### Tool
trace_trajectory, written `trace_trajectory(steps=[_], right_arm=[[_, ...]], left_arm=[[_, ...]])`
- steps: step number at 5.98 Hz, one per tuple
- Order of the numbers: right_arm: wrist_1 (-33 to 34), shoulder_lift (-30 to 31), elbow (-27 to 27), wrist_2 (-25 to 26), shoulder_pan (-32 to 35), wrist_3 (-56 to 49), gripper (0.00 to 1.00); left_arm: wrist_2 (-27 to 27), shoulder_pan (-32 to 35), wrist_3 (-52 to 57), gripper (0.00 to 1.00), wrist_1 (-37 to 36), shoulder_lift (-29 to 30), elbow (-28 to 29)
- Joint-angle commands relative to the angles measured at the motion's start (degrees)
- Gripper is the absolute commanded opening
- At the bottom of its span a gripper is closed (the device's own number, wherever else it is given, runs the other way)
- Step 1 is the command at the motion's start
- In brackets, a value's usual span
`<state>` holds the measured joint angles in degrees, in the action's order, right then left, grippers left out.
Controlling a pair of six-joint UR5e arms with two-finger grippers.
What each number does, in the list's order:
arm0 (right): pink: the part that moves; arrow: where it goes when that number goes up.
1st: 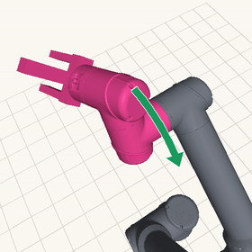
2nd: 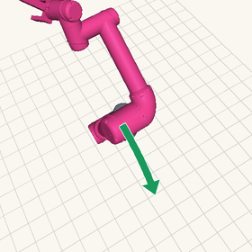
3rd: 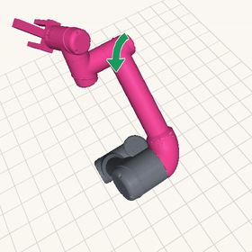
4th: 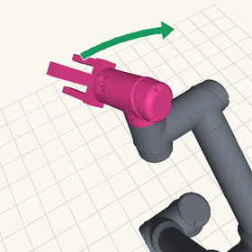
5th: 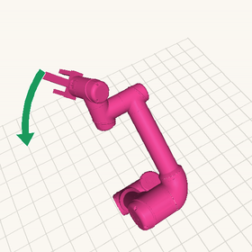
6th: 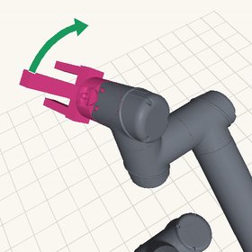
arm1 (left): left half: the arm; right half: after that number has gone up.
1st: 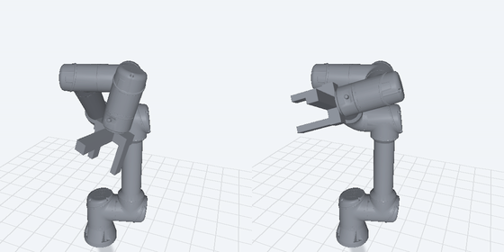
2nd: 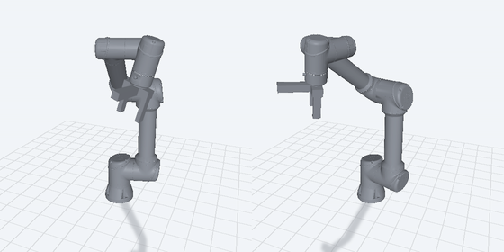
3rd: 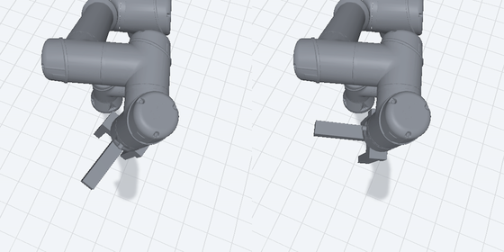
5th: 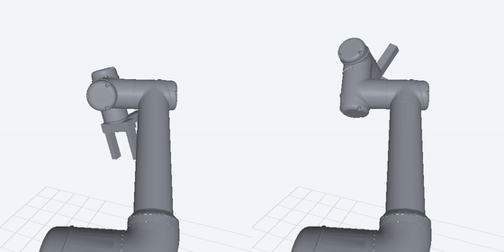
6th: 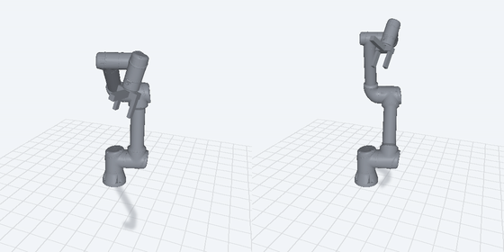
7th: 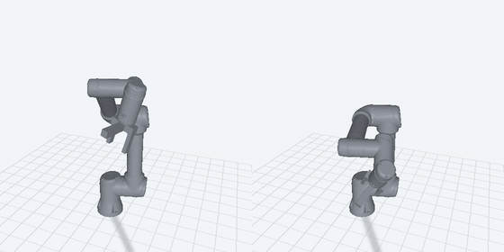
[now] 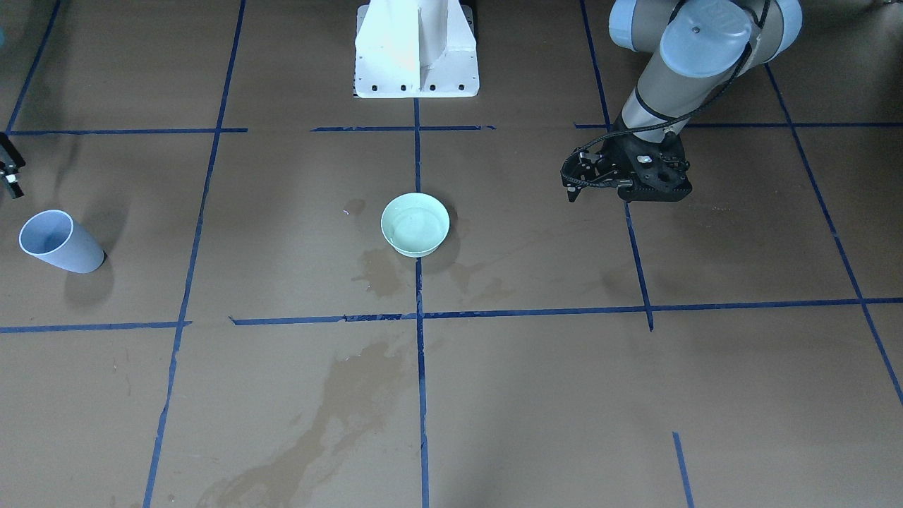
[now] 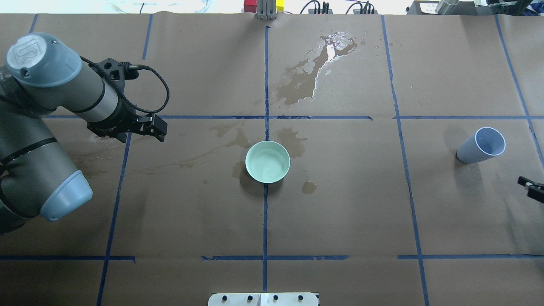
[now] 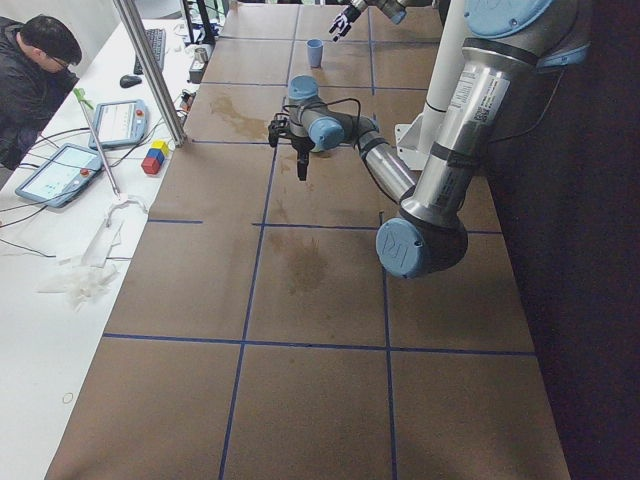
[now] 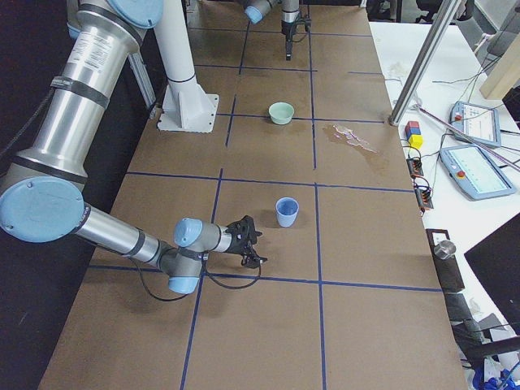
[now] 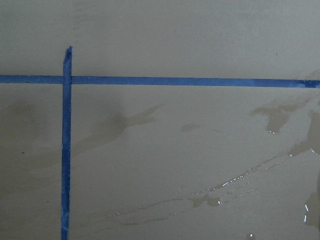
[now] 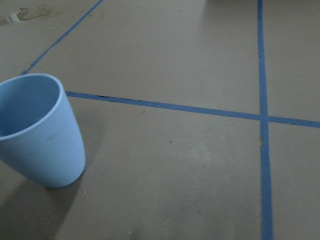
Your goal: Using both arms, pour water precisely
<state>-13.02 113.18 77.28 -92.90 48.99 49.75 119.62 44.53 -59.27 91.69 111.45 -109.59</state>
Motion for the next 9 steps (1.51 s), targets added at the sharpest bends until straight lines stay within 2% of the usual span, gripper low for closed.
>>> trace_trajectory(steps=[1,2,3,4,5,7,8,9], right_arm=[[9.71,-2.77,0.41,-23.08,22.01,-9.97,1.0],[17.51,-4.79,0.76,-32.25,30.91,-16.46,1.0],[27.16,-6.98,2.07,-39.56,34.04,-19.31,1.0],[36.83,-8.48,4.08,-41.9,35.55,-23.52,1.0],[52.15,-8.67,9.5,-42.27,36.0,-30.52,1.0],[88.95,-9.55,23.46,-41.93,45.61,-54.9,1.0],[103.14,-13.03,25.53,-42.01,49.15,-64.16,1.0],[108.33,-13.77,25.72,-41.92,49.71,-65.38,1.0]], left_arm=[[-0.09,-0.32,-0.85,1.0,0.06,0.25,-0.01],[-0.09,-0.41,-1.46,1.0,-0.02,0.86,-0.01],[-0.44,-1.37,-3.29,1.0,-0.02,1.65,0.17],[-0.96,-2.68,-4.79,1.0,-0.02,2.01,0.26],[-3.75,-3.91,-5.76,1.0,-0.02,3.49,1.21],[-4.04,-5.86,-9.09,1.0,0.06,6.39,2.18],[-5.44,-7.69,-12.42,1.0,0.24,10.41,5.41],[-7.89,-9.71,-16.45,1.0,4.24,13.76,9.27]])
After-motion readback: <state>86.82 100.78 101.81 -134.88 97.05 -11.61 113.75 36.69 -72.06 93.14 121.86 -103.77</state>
